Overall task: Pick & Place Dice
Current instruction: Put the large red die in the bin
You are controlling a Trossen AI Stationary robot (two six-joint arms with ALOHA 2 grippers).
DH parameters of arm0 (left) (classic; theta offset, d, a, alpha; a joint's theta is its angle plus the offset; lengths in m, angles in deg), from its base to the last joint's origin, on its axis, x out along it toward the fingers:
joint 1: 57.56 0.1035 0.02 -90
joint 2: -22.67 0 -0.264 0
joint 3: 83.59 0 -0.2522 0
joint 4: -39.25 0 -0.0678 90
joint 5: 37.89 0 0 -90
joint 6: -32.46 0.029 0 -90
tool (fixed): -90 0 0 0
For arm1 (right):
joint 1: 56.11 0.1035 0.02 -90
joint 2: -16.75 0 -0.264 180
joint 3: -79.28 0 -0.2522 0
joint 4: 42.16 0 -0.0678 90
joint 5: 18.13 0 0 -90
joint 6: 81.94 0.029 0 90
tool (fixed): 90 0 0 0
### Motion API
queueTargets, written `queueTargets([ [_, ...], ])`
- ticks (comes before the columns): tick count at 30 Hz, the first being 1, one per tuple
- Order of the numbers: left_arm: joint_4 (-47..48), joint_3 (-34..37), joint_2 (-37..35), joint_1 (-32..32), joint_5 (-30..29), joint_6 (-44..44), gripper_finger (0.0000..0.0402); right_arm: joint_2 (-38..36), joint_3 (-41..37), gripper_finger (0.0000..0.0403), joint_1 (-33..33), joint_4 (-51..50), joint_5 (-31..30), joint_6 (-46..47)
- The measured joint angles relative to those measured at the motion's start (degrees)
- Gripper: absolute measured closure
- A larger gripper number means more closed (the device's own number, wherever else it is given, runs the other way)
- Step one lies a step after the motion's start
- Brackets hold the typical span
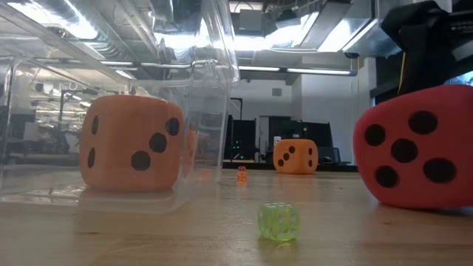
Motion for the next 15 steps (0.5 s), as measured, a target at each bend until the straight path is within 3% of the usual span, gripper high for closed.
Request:
queueTargets([
  [7, 0.00, 0.00, 0.00, -0.47, 0.04, 0.00, 0.0219, 0.00, 0.00, 0.0118, 0.00, -0.46, 0.39, 0.75],
  [15, 0.02, 0.00, 0.00, -1.11, -0.12, 0.00, 0.0219, 0.00, 0.00, 0.0186, -0.02, -0.68, 0.35, 4.67],
])
